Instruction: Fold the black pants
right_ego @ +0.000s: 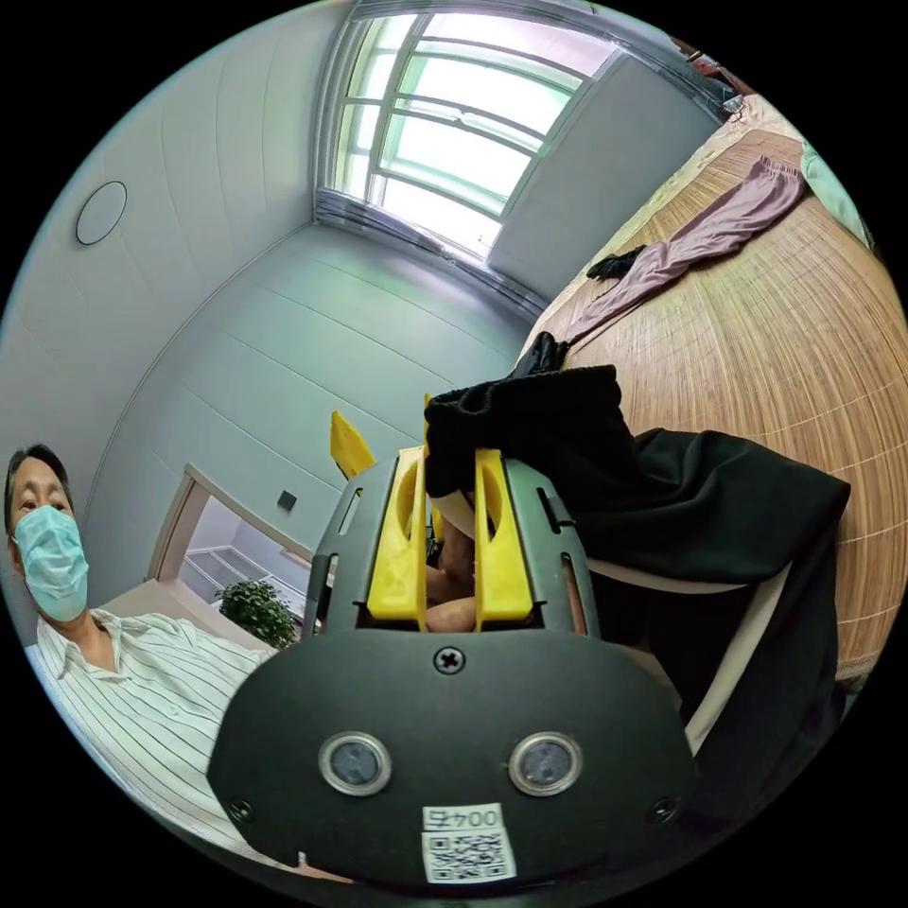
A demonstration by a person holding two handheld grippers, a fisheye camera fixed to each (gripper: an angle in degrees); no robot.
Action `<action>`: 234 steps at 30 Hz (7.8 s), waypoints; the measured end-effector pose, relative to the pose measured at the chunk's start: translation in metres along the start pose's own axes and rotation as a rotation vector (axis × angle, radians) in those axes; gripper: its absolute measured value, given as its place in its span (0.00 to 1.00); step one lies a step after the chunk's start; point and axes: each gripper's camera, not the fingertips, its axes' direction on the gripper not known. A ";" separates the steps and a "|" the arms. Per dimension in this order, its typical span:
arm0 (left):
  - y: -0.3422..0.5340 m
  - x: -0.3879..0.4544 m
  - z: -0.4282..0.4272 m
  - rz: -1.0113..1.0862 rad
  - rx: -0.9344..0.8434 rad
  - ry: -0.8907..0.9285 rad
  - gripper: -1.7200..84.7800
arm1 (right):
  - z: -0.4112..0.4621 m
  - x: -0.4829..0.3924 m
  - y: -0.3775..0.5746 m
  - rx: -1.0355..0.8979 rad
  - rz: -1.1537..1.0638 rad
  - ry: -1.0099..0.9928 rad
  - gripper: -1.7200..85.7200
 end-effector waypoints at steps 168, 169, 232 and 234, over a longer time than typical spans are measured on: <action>0.287 0.304 0.273 1.496 -0.136 -2.528 0.04 | -0.038 -0.046 -0.281 0.120 0.168 0.236 0.08; 0.282 0.302 0.281 1.519 -0.124 -2.524 0.04 | -0.044 -0.043 -0.295 0.122 0.120 0.224 0.08; 0.082 -0.188 0.163 0.480 -0.942 -1.787 0.02 | -0.027 0.081 0.099 -0.406 -0.267 1.257 0.07; 0.098 -0.198 0.180 0.506 -0.984 -1.746 0.02 | -0.048 0.086 0.097 -0.405 -0.237 1.274 0.07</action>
